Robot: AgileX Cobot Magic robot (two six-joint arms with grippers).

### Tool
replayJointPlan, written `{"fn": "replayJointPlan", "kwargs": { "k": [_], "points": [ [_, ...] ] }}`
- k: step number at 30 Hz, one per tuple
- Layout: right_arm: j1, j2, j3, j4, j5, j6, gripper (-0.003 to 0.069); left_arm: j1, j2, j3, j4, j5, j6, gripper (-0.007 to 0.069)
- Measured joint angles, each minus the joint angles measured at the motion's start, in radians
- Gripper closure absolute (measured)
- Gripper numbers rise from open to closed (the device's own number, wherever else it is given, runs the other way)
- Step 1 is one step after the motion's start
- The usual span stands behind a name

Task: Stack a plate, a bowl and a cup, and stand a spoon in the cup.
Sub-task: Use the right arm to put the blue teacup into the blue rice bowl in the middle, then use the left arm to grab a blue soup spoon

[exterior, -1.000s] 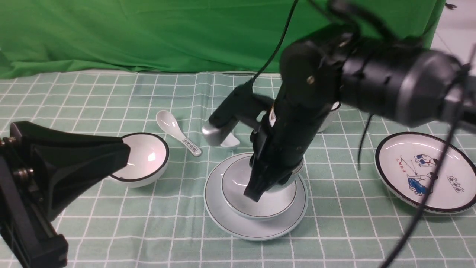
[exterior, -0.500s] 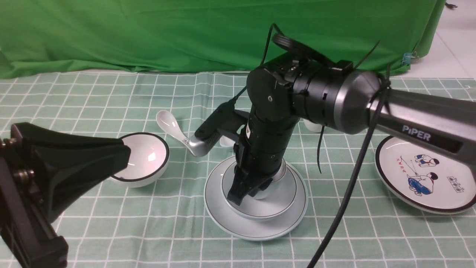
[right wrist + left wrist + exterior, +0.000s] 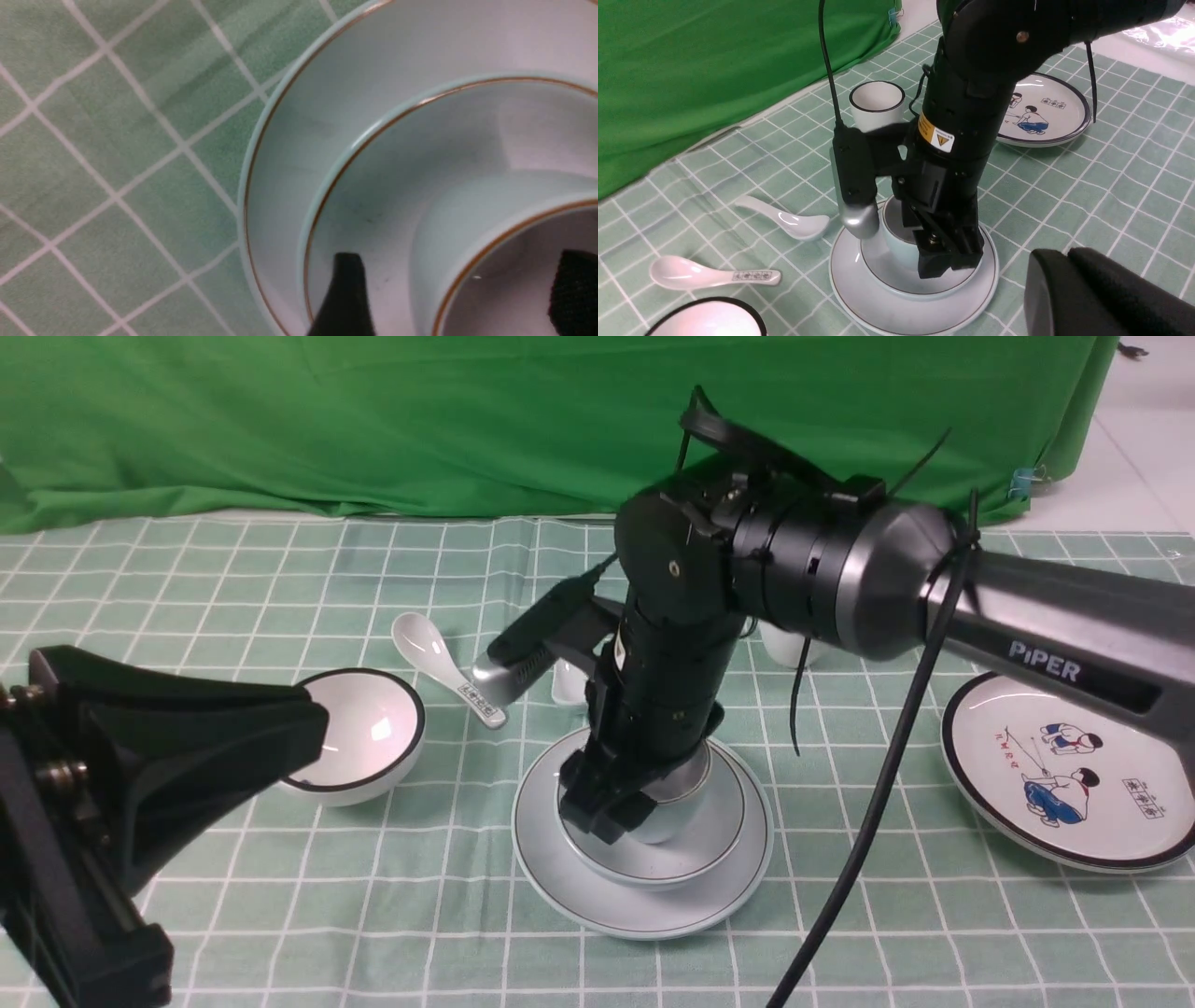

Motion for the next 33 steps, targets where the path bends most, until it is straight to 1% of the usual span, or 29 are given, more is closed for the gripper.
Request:
{"fn": "replayJointPlan", "kwargs": {
  "k": [1, 2, 3, 5, 6, 7, 8, 9, 10, 11, 13, 15, 16, 17, 20, 21, 23, 25, 26, 27, 29, 33],
  "points": [
    [0.0, -0.007, -0.032, 0.0, 0.029, 0.0, 0.0081, 0.0, 0.012, -0.001, 0.003, 0.001, -0.028, 0.0607],
    [0.0, -0.008, -0.038, 0.0, 0.041, 0.0, 0.0085, 0.0, 0.015, -0.001, 0.004, 0.001, -0.028, 0.0607],
    [0.0, -0.026, -0.073, 0.0, 0.078, 0.0, 0.0112, 0.0, 0.035, -0.008, 0.015, 0.009, -0.054, 0.0607],
    [0.0, -0.074, -0.11, -0.004, 0.134, 0.001, 0.0201, 0.0, 0.088, -0.03, 0.03, 0.034, -0.086, 0.0607],
    [0.0, -0.112, -0.119, -0.015, 0.148, 0.001, 0.0261, 0.0, 0.129, -0.06, 0.038, 0.061, -0.112, 0.0607],
    [0.0, -0.147, -0.126, -0.033, 0.149, 0.005, 0.0342, 0.0, 0.169, -0.087, 0.041, 0.083, -0.132, 0.0607],
    [0.0, -0.147, -0.126, -0.033, 0.149, 0.007, 0.0342, 0.0, 0.177, -0.087, 0.041, 0.087, -0.132, 0.0607],
    [0.0, -0.214, -0.119, -0.086, 0.149, 0.037, 0.0462, 0.0, 0.25, -0.144, 0.042, 0.124, -0.164, 0.0607],
    [0.0, -0.221, -0.116, -0.093, 0.149, 0.047, 0.0474, 0.0, 0.269, -0.158, 0.042, 0.127, -0.167, 0.0607],
    [0.0, -0.304, -0.07, -0.172, 0.149, 0.096, 0.058, 0.0, 0.361, -0.218, 0.042, 0.145, -0.192, 0.0607],
    [0.0, -0.365, -0.015, -0.222, 0.149, 0.135, 0.0616, 0.0, 0.457, -0.268, 0.042, 0.156, -0.207, 0.0607],
    [0.0, -0.455, 0.081, -0.277, 0.149, 0.186, 0.0631, -0.004, 0.542, -0.32, 0.042, 0.164, -0.216, 0.0607],
    [0.0, -0.464, 0.081, -0.277, 0.149, 0.19, 0.0631, -0.005, 0.562, -0.325, 0.042, 0.164, -0.217, 0.0607],
    [-0.001, -0.555, 0.187, -0.305, 0.149, 0.225, 0.0629, -0.031, 0.664, -0.382, 0.055, 0.166, -0.239, 0.0607],
    [-0.001, -0.664, 0.313, -0.311, 0.141, 0.253, 0.0615, -0.089, 0.775, -0.459, 0.117, 0.168, -0.311, 0.0607],
    [-0.001, -0.725, 0.39, -0.313, 0.125, 0.264, 0.0608, -0.128, 0.842, -0.511, 0.187, 0.179, -0.373, 0.0607],
    [-0.001, -0.797, 0.465, -0.314, 0.102, 0.282, 0.0597, -0.169, 0.931, -0.589, 0.298, 0.204, -0.46, 0.0607],
    [-0.001, -0.862, 0.527, -0.314, 0.087, 0.292, 0.0591, -0.192, 1.002, -0.683, 0.366, 0.237, -0.533, 0.0607],
    [-0.001, -0.868, 0.533, -0.314, 0.085, 0.293, 0.0591, -0.193, 1.01, -0.683, 0.366, 0.237, -0.533, 0.0607],
    [-0.001, -0.919, 0.577, -0.315, 0.078, 0.296, 0.0585, -0.194, 1.063, -0.754, 0.402, 0.263, -0.583, 0.0607],
    [-0.001, -0.969, 0.613, -0.316, 0.073, 0.301, 0.0579, -0.188, 1.135, -0.859, 0.428, 0.302, -0.637, 0.0607],
    [-0.001, -1.06, 0.685, -0.319, 0.064, 0.308, 0.0566, -0.169, 1.331, -1.094, 0.475, 0.444, -0.714, 0.0607]
  ]
}}
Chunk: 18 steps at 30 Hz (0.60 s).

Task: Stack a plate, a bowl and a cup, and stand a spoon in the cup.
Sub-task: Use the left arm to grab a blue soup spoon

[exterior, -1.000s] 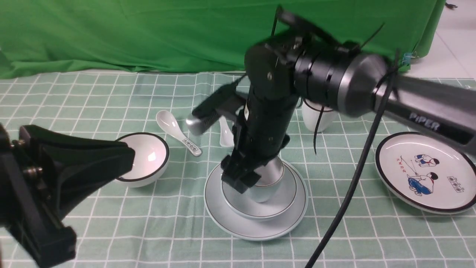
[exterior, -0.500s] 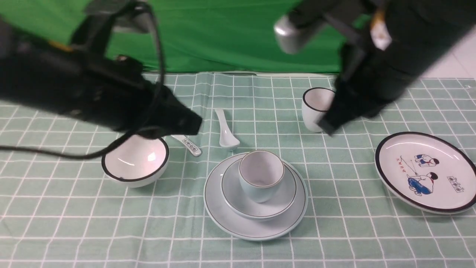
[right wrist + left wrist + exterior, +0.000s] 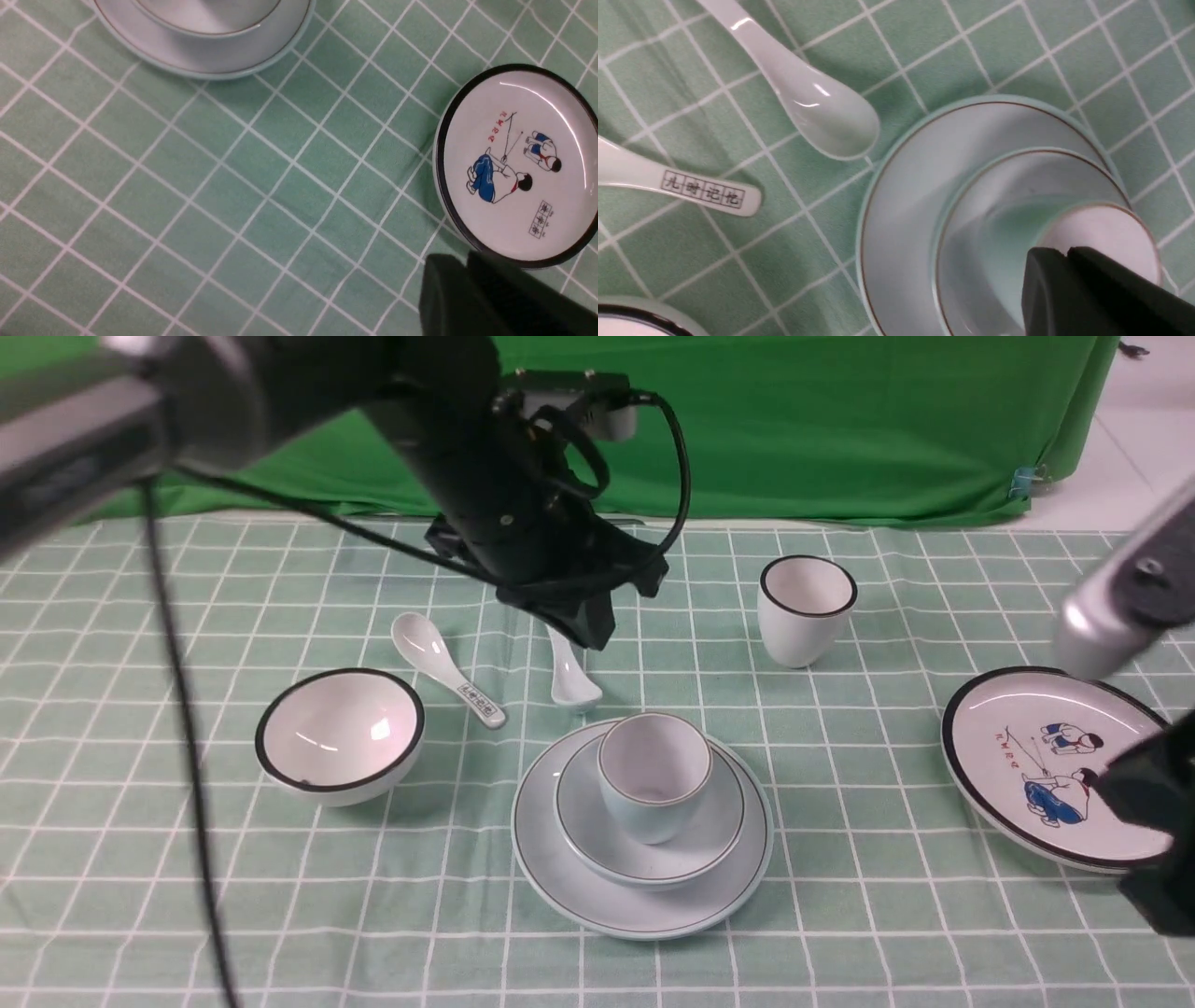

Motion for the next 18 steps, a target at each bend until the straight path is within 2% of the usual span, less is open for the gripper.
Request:
{"fn": "replayJointPlan", "kwargs": {
  "k": [7, 10, 11, 12, 15, 18],
  "points": [
    [0.0, -0.086, 0.093, -0.033, -0.056, 0.0, 0.0554, 0.021, 0.249, -0.305, 0.095, 0.05, -0.145, 0.0599],
    [0.0, -0.092, 0.116, -0.035, -0.069, 0.0, 0.0552, 0.034, 0.312, -0.381, 0.111, 0.051, -0.173, 0.0577],
    [0.0, -0.093, 0.133, -0.036, -0.078, 0.0, 0.0551, 0.047, 0.357, -0.431, 0.118, 0.051, -0.182, 0.054],
    [0.0, -0.093, 0.137, -0.036, -0.079, 0.0, 0.0551, 0.048, 0.366, -0.441, 0.121, 0.051, -0.182, 0.0536],
    [0.0, -0.093, 0.157, -0.037, -0.096, 0.0, 0.0542, 0.07, 0.438, -0.497, 0.14, 0.051, -0.227, 0.0404],
    [0.0, -0.093, 0.158, -0.037, -0.106, 0.0, 0.0537, 0.077, 0.463, -0.502, 0.162, 0.055, -0.24, 0.0318]
  ]
}}
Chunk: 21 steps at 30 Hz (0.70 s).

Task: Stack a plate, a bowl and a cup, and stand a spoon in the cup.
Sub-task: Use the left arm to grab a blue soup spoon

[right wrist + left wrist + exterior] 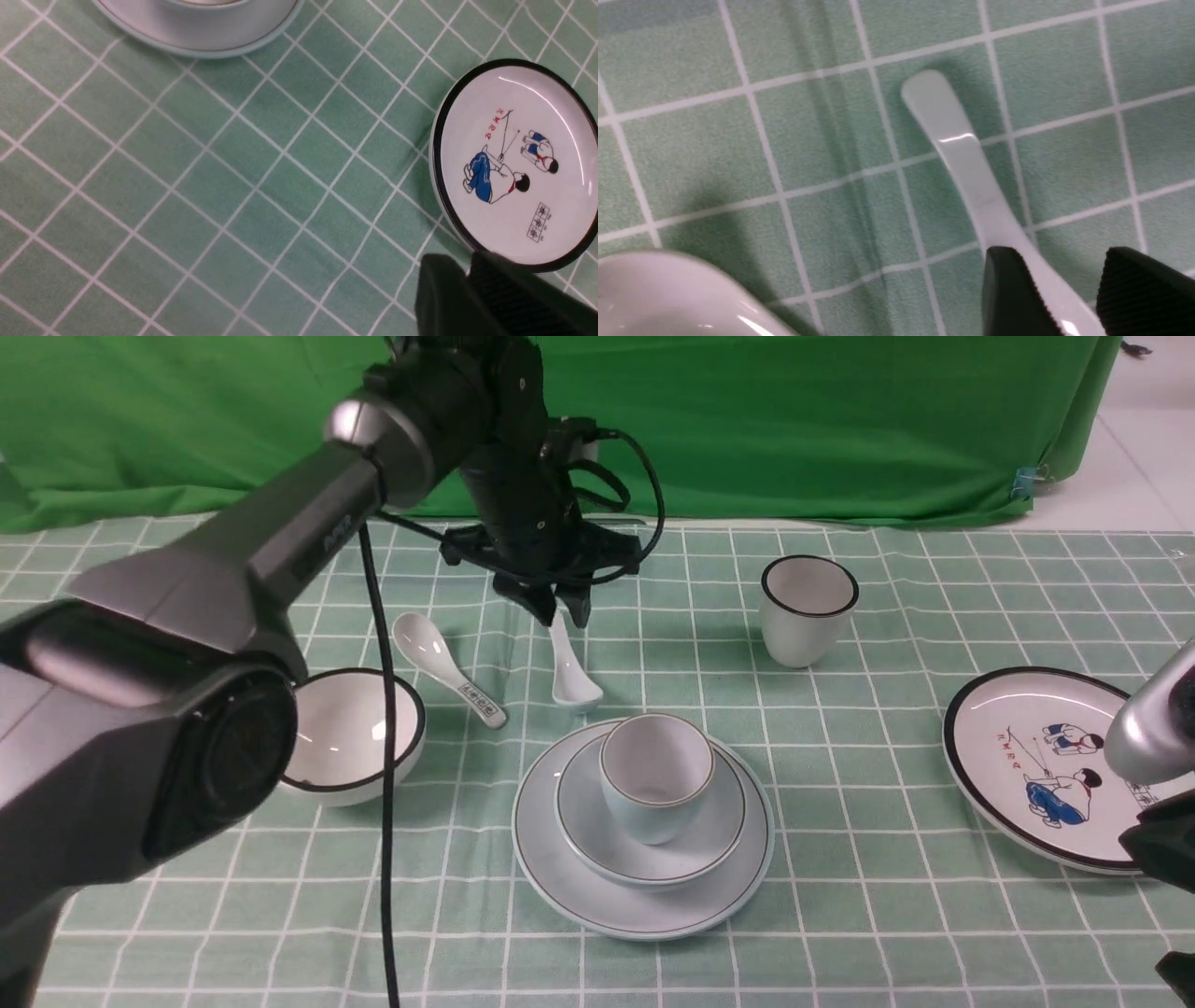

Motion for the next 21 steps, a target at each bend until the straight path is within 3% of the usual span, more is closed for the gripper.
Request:
{"fn": "replayJointPlan", "kwargs": {
  "k": [5, 21],
  "points": [
    [0.0, 0.0, 0.0, 0.001, -0.005, 0.001, 0.0529, 0.002, 0.037, 0.0, 0.008, -0.007, -0.018, 0.0204],
    [0.0, 0.0, 0.0, 0.002, -0.013, 0.004, 0.0518, 0.004, 0.085, 0.0, 0.0, -0.15, -0.075, 0.023]
  ]
}}
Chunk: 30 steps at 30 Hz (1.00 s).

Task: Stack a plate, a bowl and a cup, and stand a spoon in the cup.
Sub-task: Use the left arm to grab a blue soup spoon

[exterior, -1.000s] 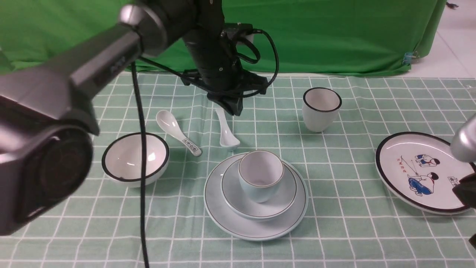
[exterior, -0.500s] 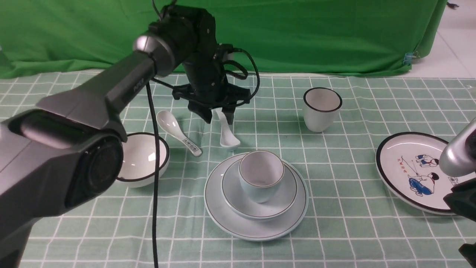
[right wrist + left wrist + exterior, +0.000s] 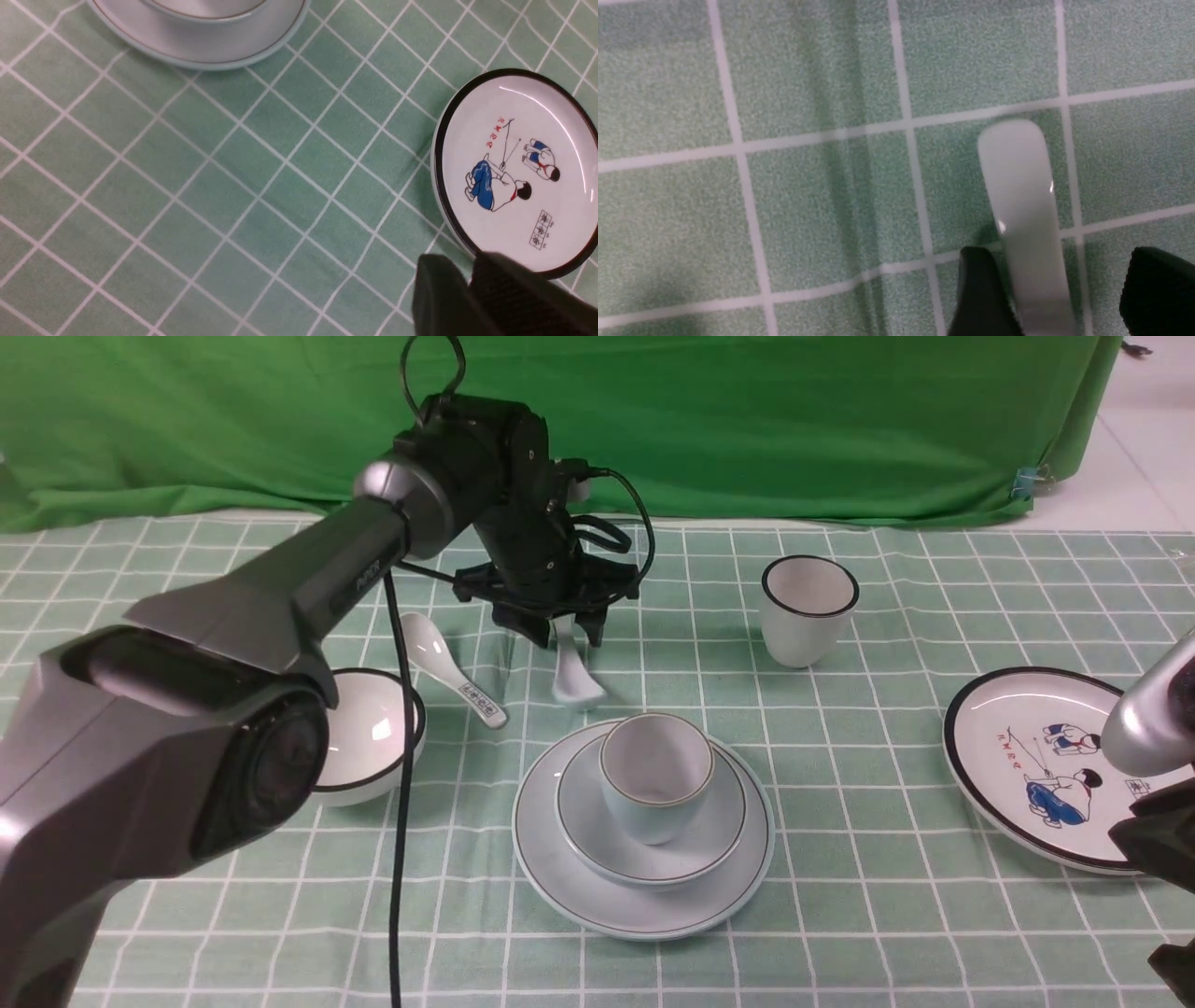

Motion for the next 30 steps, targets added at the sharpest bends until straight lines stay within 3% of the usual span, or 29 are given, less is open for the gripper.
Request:
{"fn": "replayJointPlan", "kwargs": {
  "k": [12, 15, 16, 17, 18, 24, 30],
  "points": [
    [0.0, 0.0, 0.0, 0.001, -0.001, -0.001, 0.0515, 0.0, 0.015, -0.015, 0.01, 0.015, -0.018, 0.0253],
    [0.0, 0.0, 0.0, 0.001, -0.002, -0.002, 0.0515, 0.001, 0.017, -0.017, 0.02, 0.033, -0.01, 0.0371],
    [0.0, 0.0, 0.0, 0.001, -0.002, -0.002, 0.0515, 0.001, 0.017, -0.017, 0.022, 0.033, -0.01, 0.0371],
    [0.0, 0.0, 0.0, 0.001, -0.002, -0.002, 0.0515, 0.003, 0.018, -0.019, 0.029, 0.044, 0.009, 0.0477],
    [0.0, 0.0, 0.0, 0.001, -0.002, -0.002, 0.0515, 0.006, 0.018, -0.02, 0.026, 0.047, 0.019, 0.0524],
    [0.0, 0.0, 0.0, 0.001, -0.002, -0.003, 0.0515, 0.007, 0.014, -0.021, 0.0, 0.074, 0.064, 0.0522],
    [0.0, -0.041, 0.0, -0.005, -0.002, -0.002, 0.0515, 0.003, -0.074, -0.022, -0.046, 0.151, 0.201, 0.0522]
  ]
}}
